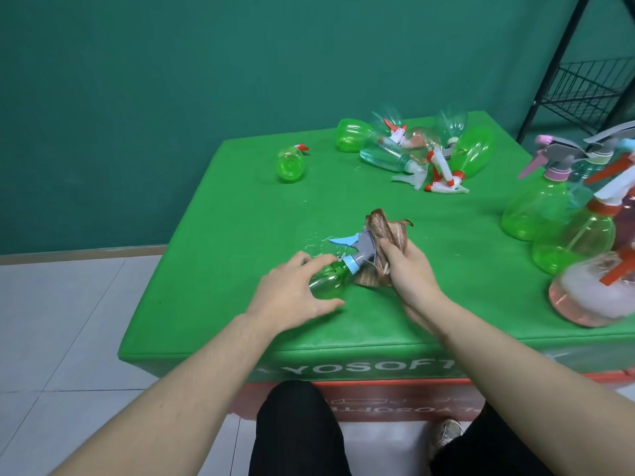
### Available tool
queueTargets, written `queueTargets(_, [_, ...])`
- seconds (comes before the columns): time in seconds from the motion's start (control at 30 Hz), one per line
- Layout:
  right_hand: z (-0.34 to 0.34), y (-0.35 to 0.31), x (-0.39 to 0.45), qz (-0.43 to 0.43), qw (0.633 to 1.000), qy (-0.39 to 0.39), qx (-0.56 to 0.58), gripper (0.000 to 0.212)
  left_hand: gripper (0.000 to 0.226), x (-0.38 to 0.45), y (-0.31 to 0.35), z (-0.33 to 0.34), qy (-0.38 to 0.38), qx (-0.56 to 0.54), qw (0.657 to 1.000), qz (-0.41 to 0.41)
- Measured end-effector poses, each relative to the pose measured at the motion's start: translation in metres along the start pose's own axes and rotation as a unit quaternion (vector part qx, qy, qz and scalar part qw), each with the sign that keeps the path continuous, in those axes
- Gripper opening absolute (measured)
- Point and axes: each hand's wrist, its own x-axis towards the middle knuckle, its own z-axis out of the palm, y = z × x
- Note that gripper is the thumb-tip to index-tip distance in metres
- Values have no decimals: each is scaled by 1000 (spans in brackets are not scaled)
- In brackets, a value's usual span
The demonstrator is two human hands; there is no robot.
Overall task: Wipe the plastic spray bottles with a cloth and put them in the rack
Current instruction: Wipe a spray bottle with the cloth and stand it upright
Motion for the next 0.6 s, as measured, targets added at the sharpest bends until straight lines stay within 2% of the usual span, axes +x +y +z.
queueTargets(0.23, [17,4,14,-53,989,-31,-137,20,82,6,-1,4,7,6,1000,-17])
queueTargets(0.3, [18,7,13,-70,980,-29,-186,21,82,7,-1,3,3,0,1000,-20])
queueTargets(0.47, [12,19,8,-101,969,0,-224,25,82,8,1,3,-2,-4,1000,-21])
queueTargets(0.6, [4,22,-5,-158,942,13,-296,25,83,10,0,1,8,-21,999,-42])
